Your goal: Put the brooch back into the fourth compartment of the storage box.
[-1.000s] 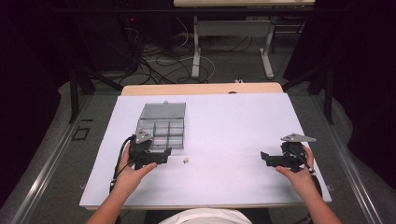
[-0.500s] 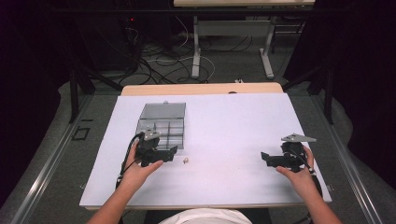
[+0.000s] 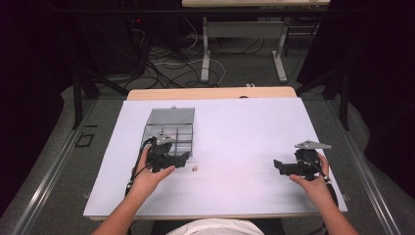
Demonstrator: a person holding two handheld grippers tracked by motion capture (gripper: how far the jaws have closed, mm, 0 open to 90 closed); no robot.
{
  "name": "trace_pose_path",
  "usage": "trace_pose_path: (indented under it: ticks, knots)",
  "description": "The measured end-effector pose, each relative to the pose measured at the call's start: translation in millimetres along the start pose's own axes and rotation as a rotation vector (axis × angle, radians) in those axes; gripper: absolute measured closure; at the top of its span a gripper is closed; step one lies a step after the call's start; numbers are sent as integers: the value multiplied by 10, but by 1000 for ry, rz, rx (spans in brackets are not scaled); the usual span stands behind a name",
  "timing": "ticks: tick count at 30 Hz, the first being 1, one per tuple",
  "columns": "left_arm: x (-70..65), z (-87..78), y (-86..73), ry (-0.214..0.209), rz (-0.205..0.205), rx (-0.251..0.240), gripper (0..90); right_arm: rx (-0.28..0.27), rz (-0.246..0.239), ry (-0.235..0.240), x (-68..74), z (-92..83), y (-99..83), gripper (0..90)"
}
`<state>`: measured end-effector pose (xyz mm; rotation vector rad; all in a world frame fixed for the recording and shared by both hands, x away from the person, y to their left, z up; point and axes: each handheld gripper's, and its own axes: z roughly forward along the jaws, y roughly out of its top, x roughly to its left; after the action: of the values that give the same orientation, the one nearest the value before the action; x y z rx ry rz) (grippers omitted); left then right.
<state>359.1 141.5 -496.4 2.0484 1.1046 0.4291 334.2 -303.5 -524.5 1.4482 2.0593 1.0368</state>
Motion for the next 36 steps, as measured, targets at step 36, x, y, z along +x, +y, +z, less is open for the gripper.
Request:
trace_pose_path:
  ticks: [36]
  knots:
    - [-189, 299, 21, -73, 21, 138, 393, 9, 2, 9, -23, 22, -19, 18]
